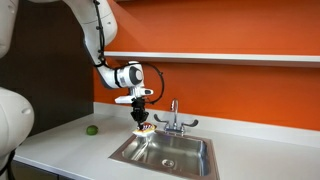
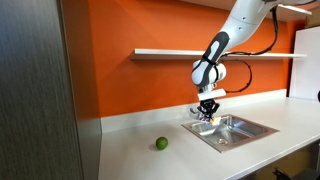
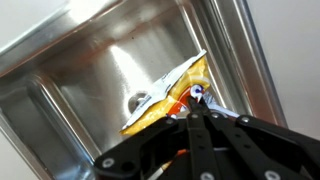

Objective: Pick up the object from the sink and put it on the counter

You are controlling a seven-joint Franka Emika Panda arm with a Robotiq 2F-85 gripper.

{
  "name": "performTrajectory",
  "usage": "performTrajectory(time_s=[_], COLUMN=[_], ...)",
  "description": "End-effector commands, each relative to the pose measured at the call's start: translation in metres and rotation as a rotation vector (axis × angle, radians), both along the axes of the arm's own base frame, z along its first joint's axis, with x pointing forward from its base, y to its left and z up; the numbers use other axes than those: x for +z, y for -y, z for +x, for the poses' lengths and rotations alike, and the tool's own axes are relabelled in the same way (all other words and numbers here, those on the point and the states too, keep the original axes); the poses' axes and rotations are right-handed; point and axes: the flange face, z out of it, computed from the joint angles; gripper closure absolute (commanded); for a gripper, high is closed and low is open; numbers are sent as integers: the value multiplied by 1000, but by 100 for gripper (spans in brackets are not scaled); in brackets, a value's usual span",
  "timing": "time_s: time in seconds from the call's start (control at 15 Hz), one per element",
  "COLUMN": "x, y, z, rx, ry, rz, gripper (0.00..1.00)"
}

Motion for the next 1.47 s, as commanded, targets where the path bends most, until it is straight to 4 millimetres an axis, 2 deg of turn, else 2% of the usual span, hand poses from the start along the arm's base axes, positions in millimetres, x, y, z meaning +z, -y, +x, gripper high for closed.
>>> performTrajectory(time_s=[0.0,0.27,1.07,1.4], x=[21,25,-12,-27], y=[-15,-37,-115,-141], z=[-26,-48,-99,-110], rx=[38,99,402,532], ry=[-24,-54,-189,-232], rz=[-9,-3,20,37], gripper=[100,100,100,100])
